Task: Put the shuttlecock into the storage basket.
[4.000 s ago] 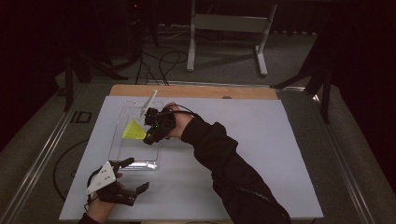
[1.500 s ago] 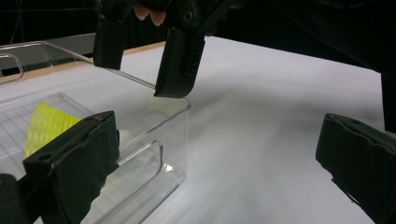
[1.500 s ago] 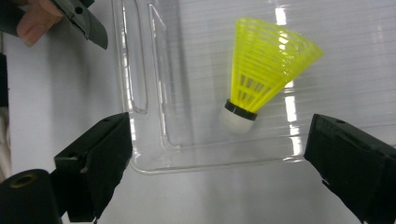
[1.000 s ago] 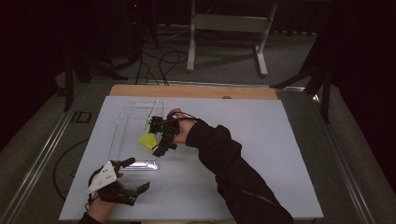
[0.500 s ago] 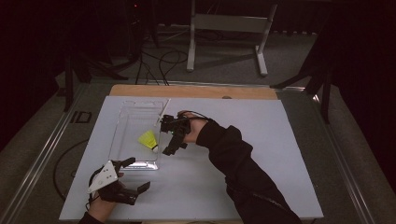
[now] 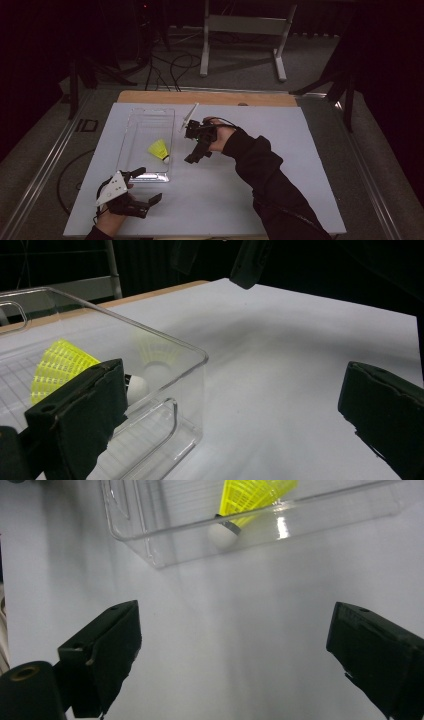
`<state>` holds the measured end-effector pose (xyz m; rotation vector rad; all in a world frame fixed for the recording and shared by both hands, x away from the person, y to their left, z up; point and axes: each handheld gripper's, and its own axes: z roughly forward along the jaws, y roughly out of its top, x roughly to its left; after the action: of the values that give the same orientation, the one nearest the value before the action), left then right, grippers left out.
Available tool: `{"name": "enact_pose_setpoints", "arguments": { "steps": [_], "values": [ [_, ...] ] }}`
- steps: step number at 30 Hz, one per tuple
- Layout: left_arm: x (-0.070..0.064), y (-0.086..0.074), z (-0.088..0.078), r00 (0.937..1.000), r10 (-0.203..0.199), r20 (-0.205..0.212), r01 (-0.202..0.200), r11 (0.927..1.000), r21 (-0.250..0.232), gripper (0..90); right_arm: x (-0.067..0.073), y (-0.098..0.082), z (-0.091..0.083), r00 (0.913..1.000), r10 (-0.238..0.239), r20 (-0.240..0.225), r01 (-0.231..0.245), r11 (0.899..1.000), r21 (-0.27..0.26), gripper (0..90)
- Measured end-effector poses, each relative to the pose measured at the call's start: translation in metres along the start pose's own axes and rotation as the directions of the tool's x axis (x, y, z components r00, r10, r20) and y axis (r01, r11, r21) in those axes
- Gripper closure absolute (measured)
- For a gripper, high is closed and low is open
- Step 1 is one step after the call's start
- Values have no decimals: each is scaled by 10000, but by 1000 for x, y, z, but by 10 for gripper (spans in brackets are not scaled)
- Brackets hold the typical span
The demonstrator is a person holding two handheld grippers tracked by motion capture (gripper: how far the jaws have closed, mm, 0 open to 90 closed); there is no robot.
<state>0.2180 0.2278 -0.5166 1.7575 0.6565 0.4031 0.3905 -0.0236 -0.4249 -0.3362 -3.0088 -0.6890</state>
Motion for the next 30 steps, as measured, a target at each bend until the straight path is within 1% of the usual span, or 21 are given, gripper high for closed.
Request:
{"name": "enact_pose_setpoints", "arguments": {
  "steps": [1, 4, 7, 13, 14, 15, 16, 17, 19, 23, 24, 25, 27, 30],
  "values": [
    [0, 0, 0, 10000, 7, 0, -7, 10000, 4, 3, -1, -2, -1, 10000, -27, 6, 27, 10000, -36, 77],
    [0, 1, 0, 10000, 42, -5, -42, 10000, -25, 3, -1, -5, -3, 10000, 99, 10, -99, 9999, -16, 77],
    [0, 1, -1, 10000, 48, 17, -48, 10000, -42, 3, -2, -13, -5, 9999, 79, 123, -79, 10000, -18, 77],
    [-1, 1, -1, 10000, 75, 47, -75, 9999, -77, 3, -3, -28, -10, 9993, 249, 294, -245, 9996, -145, 77],
    [-1, 1, -1, 10000, 75, 47, -75, 9999, -77, 3, -3, -28, -10, 9993, 249, 294, -245, 9996, -145, 77],
    [-1, 1, -1, 10000, 74, 60, -74, 10000, -67, 3, -3, -33, -11, 9990, 307, 319, -301, 9994, -179, 77],
    [-1, 1, -1, 10000, 74, 60, -74, 10000, -67, 3, -3, -33, -11, 9990, 307, 319, -301, 9994, -179, 77],
    [-1, 1, -1, 9999, 96, 58, -96, 9999, -65, 3, -4, -40, -13, 9988, 372, 309, -364, 9989, -284, 77],
    [-1, 1, -1, 10000, 69, 41, -69, 10000, -64, 3, -5, -45, -13, 9984, 420, 368, -406, 9985, -380, 77],
    [-2, 1, -1, 10000, 70, 57, -70, 10000, -56, 3, -5, -58, -15, 9973, 597, 425, -581, 9975, -390, 77],
    [-2, 1, -1, 10000, 70, 57, -70, 10000, -56, 3, -5, -58, -15, 9973, 597, 425, -581, 9975, -390, 77],
    [-2, 1, -1, 10000, 81, 53, -81, 10000, -47, 3, -6, -67, -16, 9967, 643, 495, -617, 9968, -513, 77],
    [-2, 0, -1, 10000, 77, 52, -77, 10000, -43, 3, -6, -69, -16, 9964, 686, 496, -657, 9962, -578, 77],
    [-1, 0, -2, 10000, 79, 38, -79, 10000, -56, 3, -6, -86, -19, 9942, 921, 553, -875, 9929, -808, 77]
  ]
}}
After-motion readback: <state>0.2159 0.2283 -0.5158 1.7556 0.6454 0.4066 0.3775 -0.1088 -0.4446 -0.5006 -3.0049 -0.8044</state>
